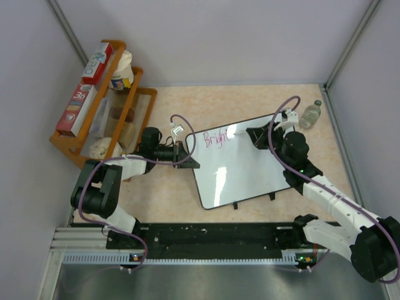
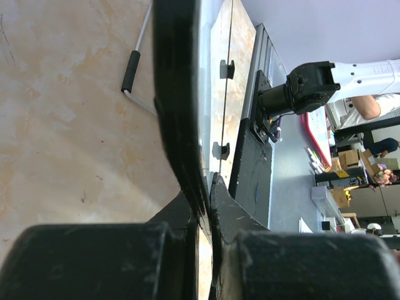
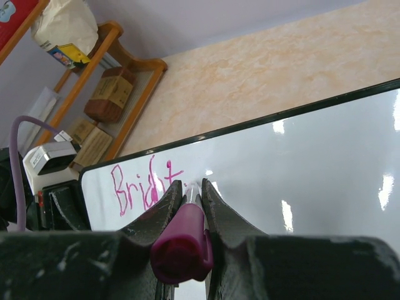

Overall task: Write a sentence on the whiteboard
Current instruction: Write with the whiteboard marker on the whiteboard.

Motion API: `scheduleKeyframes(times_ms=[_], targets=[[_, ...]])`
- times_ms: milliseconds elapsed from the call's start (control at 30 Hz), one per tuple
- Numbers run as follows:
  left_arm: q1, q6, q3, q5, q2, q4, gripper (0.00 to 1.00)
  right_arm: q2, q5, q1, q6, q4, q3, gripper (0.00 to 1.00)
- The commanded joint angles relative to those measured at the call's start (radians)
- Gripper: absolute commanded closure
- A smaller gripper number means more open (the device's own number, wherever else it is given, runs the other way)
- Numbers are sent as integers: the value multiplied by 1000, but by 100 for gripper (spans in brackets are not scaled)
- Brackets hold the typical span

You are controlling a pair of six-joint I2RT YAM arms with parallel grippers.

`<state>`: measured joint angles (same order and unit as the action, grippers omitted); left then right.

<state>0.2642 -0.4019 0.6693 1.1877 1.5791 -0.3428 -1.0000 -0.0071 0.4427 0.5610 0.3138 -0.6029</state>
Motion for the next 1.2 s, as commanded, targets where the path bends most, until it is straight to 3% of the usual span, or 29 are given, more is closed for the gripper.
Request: scheduleKeyframes(times_ms=[0, 667, 1167], targets=[[27, 202, -34, -83, 10, 5, 100, 12, 73, -9, -27, -22, -23, 100], [27, 202, -34, -82, 15, 2, 100, -25, 35, -9, 8, 62, -37, 100], [27, 202, -33, -83, 18, 5, 100, -39, -37, -9, 11, 34, -26, 100]])
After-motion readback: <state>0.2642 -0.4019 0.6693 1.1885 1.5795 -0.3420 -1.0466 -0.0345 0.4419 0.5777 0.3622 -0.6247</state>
